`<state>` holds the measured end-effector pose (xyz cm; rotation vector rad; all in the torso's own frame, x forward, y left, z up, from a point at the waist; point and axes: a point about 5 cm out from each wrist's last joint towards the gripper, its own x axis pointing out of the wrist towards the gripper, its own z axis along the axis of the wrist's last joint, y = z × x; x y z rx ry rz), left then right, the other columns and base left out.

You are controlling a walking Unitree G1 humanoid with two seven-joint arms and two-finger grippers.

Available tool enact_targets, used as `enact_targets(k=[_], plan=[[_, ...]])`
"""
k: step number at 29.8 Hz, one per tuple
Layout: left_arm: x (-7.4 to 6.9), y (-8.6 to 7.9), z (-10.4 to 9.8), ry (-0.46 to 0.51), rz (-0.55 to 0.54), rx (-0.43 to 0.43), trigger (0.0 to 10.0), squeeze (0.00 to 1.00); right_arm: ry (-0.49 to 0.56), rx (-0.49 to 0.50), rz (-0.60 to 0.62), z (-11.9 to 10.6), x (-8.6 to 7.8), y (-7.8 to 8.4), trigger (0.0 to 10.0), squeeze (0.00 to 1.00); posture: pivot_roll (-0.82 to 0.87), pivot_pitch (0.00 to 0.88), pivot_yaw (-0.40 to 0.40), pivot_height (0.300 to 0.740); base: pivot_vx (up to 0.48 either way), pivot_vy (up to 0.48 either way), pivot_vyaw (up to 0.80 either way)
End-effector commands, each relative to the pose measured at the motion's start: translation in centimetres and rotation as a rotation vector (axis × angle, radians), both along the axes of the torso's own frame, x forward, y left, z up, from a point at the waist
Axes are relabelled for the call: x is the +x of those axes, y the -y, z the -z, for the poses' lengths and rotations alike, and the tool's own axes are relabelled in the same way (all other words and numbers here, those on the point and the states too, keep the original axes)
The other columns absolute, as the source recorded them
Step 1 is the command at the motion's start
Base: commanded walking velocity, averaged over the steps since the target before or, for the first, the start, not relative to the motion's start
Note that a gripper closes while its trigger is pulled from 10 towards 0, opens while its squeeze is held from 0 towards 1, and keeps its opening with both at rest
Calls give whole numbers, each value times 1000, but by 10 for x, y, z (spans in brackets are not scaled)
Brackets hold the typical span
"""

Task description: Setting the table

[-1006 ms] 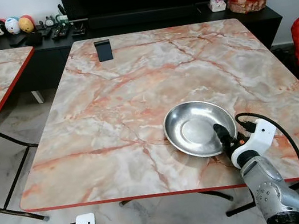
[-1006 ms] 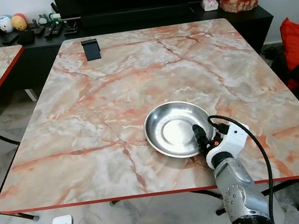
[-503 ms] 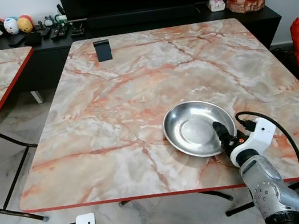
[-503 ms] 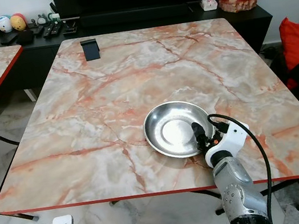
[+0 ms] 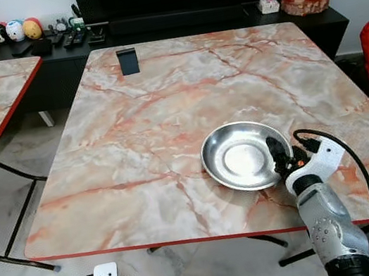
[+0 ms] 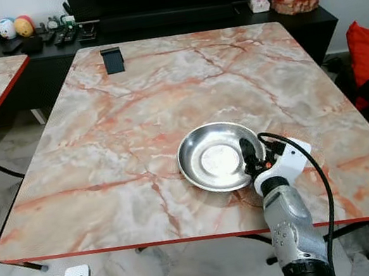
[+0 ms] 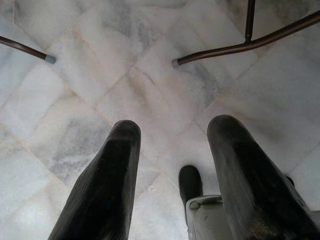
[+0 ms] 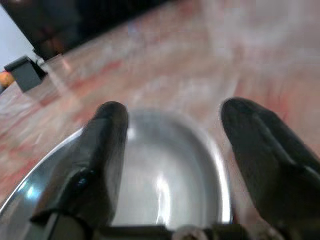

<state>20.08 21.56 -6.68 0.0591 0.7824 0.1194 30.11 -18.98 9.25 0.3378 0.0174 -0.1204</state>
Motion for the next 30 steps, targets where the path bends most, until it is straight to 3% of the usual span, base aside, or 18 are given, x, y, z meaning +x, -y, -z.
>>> enact_targets(k=[1, 10, 15, 17, 21, 23, 30], plan=[[-2, -1, 1, -13, 0, 10, 10000, 0, 42, -55, 33, -6, 0, 3, 10000, 0, -79, 0, -27, 740, 0, 0, 0], [-3, -2, 1, -11, 0, 4, 10000, 0, 22, -20, -9, 2, -6, -6, 10000, 0, -81, 0, -26, 740, 0, 0, 0], [-3, -2, 2, -12, 1, 6, 10000, 0, 55, -43, 33, 1, -8, -4, 10000, 0, -82, 0, -23, 740, 0, 0, 0], [-5, -3, 2, -3, -24, 0, 10000, 0, 109, -195, 24, -4, -11, -5, 10000, 0, -86, 0, -20, 740, 0, 0, 0], [-6, -4, 2, -1, -39, -3, 10000, 0, 90, -231, 47, 3, -16, -3, 10000, 0, -86, 0, -15, 740, 0, 0, 0], [-6, -4, 2, -3, -35, -1, 10000, 0, 121, -360, -2, -1, -20, -5, 10000, 0, -94, 0, -13, 740, 0, 0, 0], [-8, -5, 3, -11, -35, -6, 10000, 0, 155, -424, 46, -5, -25, 4, 10000, 0, -93, 0, -12, 740, 0, 0, 0]])
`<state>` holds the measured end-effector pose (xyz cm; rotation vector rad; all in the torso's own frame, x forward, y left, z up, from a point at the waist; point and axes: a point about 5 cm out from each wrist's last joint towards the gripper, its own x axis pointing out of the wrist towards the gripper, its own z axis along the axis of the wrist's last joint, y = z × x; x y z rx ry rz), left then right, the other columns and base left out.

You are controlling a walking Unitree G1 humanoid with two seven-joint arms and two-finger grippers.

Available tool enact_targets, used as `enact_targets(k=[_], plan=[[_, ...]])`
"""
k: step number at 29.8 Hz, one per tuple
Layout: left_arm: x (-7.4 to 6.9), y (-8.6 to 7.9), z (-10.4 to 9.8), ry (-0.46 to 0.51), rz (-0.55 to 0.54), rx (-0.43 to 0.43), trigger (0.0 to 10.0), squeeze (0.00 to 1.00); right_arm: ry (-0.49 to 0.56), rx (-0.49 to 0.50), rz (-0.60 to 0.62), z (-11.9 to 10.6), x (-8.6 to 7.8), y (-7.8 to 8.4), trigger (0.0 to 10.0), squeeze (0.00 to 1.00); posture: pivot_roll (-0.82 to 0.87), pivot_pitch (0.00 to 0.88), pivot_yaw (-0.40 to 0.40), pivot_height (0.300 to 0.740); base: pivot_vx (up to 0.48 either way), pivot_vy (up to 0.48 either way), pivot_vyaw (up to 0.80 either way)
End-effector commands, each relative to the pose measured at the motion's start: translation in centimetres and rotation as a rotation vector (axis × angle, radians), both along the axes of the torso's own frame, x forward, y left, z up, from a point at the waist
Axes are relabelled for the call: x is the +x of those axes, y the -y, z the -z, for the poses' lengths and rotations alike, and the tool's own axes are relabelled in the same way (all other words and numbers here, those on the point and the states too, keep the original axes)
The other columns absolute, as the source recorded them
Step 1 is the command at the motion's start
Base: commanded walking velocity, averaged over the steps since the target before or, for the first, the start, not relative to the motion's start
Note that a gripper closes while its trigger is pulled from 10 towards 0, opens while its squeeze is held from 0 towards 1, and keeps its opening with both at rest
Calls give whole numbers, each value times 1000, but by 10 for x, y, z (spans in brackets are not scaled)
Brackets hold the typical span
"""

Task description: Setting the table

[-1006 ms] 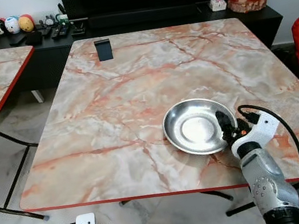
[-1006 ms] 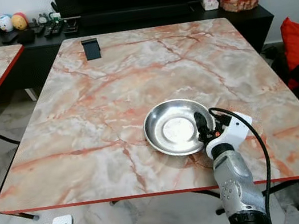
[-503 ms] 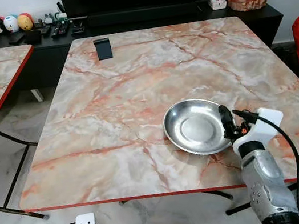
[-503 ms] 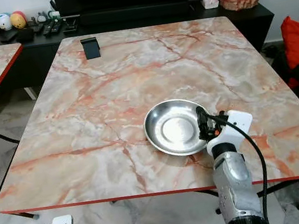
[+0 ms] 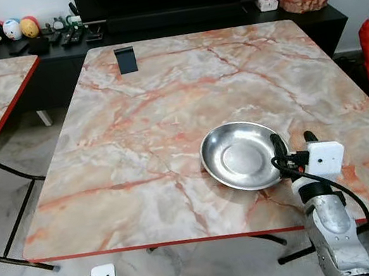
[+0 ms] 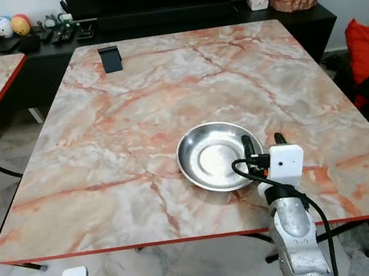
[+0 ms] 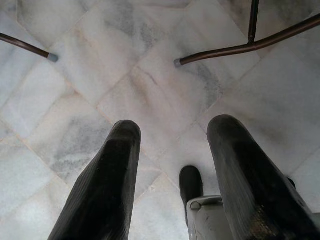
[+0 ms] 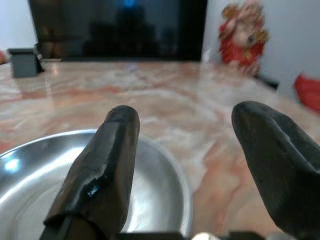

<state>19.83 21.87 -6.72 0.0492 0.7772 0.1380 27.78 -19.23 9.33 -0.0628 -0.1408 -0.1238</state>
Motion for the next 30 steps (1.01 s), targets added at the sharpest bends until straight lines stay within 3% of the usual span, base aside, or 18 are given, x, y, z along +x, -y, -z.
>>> enact_targets(k=[1, 8, 24, 30], plan=[[-6, -2, 3, -18, -13, -6, 10000, 0, 26, 9, 39, -3, -1, 2, 10000, 0, -93, 0, -12, 740, 0, 0, 0], [-7, -2, 4, -23, -16, -4, 10000, 0, 13, 41, 12, 1, -1, -16, 10000, 0, -102, 0, -14, 740, 0, 0, 0], [-5, 0, 3, -23, -35, -11, 10000, 0, 4, 16, -2, -2, 7, -11, 10000, 0, -75, 0, -21, 740, 0, 0, 0], [-4, -1, 3, -22, -31, -9, 10000, 0, 2, 29, -20, -2, 11, -17, 10000, 0, -73, 0, -14, 740, 0, 284, 0]])
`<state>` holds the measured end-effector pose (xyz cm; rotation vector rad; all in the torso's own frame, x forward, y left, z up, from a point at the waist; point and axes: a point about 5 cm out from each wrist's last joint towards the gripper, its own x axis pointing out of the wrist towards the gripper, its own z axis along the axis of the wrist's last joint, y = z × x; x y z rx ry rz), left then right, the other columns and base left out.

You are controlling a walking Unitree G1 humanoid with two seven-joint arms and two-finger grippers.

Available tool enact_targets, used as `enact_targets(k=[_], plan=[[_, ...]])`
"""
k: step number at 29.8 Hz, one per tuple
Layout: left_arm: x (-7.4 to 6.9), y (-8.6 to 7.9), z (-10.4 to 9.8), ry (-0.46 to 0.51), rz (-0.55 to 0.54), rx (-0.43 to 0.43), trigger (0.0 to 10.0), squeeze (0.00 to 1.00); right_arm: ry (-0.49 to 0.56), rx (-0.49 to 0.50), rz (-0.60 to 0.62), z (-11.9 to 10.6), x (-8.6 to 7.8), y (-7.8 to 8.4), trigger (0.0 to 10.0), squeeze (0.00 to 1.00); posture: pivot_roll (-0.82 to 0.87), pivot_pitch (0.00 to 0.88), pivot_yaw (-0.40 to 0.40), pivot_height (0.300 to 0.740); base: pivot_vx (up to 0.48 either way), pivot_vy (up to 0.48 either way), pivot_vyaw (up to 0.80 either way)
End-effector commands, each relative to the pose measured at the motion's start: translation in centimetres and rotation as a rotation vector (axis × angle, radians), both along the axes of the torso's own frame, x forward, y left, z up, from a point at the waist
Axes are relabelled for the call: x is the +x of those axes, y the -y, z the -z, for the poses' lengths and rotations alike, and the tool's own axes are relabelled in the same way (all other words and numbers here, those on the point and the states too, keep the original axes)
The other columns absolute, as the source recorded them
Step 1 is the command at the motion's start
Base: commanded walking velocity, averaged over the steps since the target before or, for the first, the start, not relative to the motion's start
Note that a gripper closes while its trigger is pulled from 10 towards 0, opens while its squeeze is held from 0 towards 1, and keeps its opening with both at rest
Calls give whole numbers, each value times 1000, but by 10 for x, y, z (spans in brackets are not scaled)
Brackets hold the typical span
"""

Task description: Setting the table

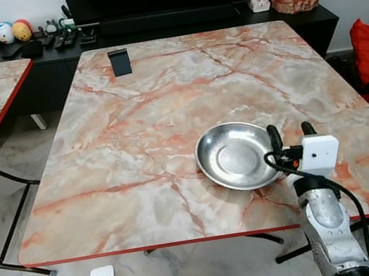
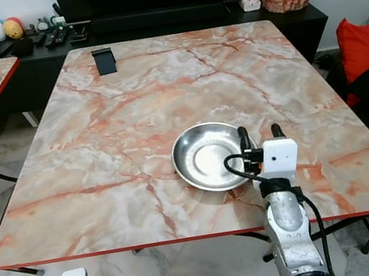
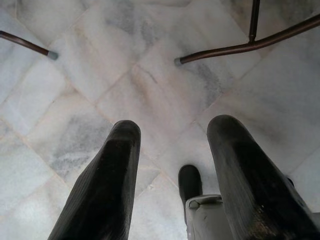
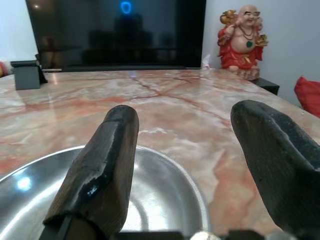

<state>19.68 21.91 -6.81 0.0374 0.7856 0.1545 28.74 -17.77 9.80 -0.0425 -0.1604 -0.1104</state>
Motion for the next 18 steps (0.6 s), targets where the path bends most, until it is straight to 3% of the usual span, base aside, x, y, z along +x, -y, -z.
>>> enact_targets(k=[1, 3, 15, 18], plan=[[-3, -1, 2, -14, -11, -4, 10000, 0, -17, 2, 2, 2, 1, -2, 10000, 0, -69, 0, -13, 740, 0, 289, 0], [-2, -1, 2, -14, -11, -6, 10000, 0, -14, -7, 10, 2, 2, -1, 10000, 0, -69, 2, -12, 740, 0, 289, 0], [-1, -1, 1, -12, -5, -4, 10000, 0, -9, -3, -38, 1, 4, -7, 10000, 0, -71, 16, -8, 740, 0, 287, 735], [-1, -1, 1, -11, -6, -5, 10000, 0, -12, 14, -34, 1, 4, -7, 10000, 0, -71, 16, -8, 740, 0, 286, 0]])
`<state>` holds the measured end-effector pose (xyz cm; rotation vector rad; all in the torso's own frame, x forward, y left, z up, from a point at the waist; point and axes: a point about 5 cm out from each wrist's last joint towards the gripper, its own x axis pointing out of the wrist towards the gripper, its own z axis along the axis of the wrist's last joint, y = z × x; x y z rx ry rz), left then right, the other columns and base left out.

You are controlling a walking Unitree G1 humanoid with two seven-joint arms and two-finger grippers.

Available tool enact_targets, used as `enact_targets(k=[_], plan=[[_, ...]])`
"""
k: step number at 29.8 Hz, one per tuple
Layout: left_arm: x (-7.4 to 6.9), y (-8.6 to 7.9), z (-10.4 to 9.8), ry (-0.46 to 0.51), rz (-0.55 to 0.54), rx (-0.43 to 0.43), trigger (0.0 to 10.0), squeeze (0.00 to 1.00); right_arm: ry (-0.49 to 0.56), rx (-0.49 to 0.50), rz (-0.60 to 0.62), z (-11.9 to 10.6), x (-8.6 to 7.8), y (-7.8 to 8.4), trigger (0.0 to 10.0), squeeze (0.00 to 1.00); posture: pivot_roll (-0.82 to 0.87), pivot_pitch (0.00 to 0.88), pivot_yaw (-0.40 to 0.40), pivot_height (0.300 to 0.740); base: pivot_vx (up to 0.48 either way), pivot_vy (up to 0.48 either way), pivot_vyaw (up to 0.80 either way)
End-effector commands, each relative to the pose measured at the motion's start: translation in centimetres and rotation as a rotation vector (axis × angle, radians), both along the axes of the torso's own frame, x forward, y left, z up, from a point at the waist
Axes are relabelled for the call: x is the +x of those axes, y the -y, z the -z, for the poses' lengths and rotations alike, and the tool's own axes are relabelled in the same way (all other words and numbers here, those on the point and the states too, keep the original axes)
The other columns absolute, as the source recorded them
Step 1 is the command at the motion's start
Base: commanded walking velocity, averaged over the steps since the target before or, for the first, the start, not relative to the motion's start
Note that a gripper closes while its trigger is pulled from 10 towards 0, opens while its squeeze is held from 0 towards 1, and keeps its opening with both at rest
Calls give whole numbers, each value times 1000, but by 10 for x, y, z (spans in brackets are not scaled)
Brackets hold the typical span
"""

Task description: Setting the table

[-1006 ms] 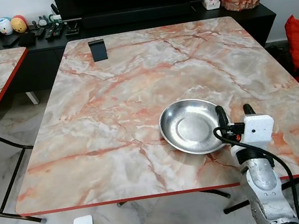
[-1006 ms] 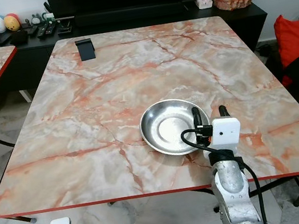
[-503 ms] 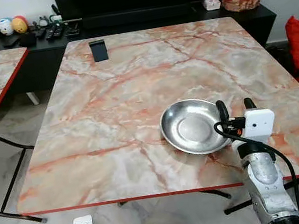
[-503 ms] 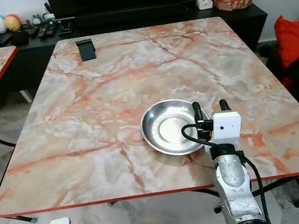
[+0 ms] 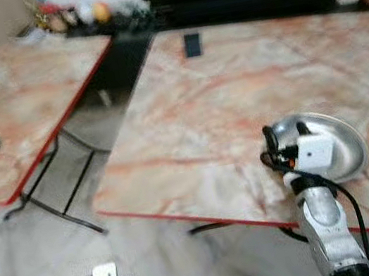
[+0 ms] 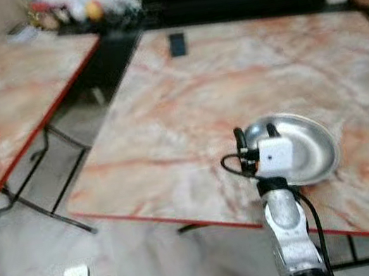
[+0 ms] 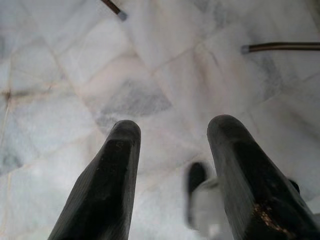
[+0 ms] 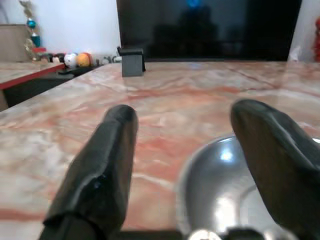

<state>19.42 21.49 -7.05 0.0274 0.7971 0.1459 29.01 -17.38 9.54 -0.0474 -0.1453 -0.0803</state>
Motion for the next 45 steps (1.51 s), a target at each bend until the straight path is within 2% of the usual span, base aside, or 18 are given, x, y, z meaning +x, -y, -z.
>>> enact_targets(k=[1, 14, 21, 45], plan=[[1, -5, -2, 0, -9, 7, 10000, 0, 3, 18, -9, -1, 3, -3, 10000, 0, -70, 16, -8, 740, 0, 289, 0], [1, -5, -2, 2, -11, 5, 10000, 0, 14, 11, -22, -4, 6, -6, 10000, 0, -72, 16, -11, 740, 0, 288, 0], [1, -5, -2, 3, -14, 3, 10000, 0, 20, 2, -50, -5, 9, -13, 10000, 0, -70, 14, -12, 740, 0, 286, 0], [1, -4, -1, 3, -10, -2, 10000, 0, 3, -10, -80, 2, 8, -19, 10000, 0, -71, 4, -16, 740, 0, 288, 0]])
